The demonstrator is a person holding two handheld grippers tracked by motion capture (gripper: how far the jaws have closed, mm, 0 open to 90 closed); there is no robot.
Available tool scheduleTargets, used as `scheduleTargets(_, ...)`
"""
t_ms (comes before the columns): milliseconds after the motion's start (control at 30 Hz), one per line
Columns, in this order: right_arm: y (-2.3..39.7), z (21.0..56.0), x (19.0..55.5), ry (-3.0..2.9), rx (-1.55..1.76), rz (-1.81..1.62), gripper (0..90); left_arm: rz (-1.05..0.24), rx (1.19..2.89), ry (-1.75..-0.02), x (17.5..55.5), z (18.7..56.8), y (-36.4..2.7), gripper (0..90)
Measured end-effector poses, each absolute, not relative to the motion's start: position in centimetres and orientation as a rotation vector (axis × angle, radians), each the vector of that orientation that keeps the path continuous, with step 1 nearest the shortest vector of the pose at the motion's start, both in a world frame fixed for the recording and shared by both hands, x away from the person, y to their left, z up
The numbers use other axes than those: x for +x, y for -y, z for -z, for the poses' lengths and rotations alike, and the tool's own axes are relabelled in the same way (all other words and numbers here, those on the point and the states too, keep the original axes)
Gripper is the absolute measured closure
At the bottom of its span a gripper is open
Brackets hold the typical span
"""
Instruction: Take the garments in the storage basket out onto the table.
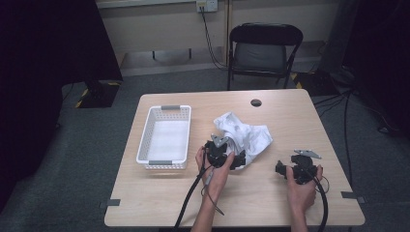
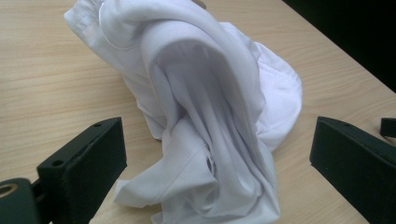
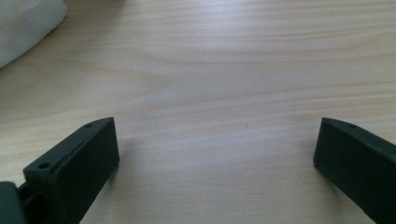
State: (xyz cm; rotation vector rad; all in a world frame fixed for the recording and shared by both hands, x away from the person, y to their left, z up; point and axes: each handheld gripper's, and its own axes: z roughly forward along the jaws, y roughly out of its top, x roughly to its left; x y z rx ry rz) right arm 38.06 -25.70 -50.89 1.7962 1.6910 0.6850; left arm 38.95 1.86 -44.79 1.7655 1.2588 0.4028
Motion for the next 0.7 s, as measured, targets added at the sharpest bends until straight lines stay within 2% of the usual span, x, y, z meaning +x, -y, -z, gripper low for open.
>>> scheduleTargets(700, 25.7, 50.9, 38.1, -1.691, 1.796, -0.685, 0.0, -0.399, 1.748, -1.247, 36.6, 44.8, -2.5, 3.0)
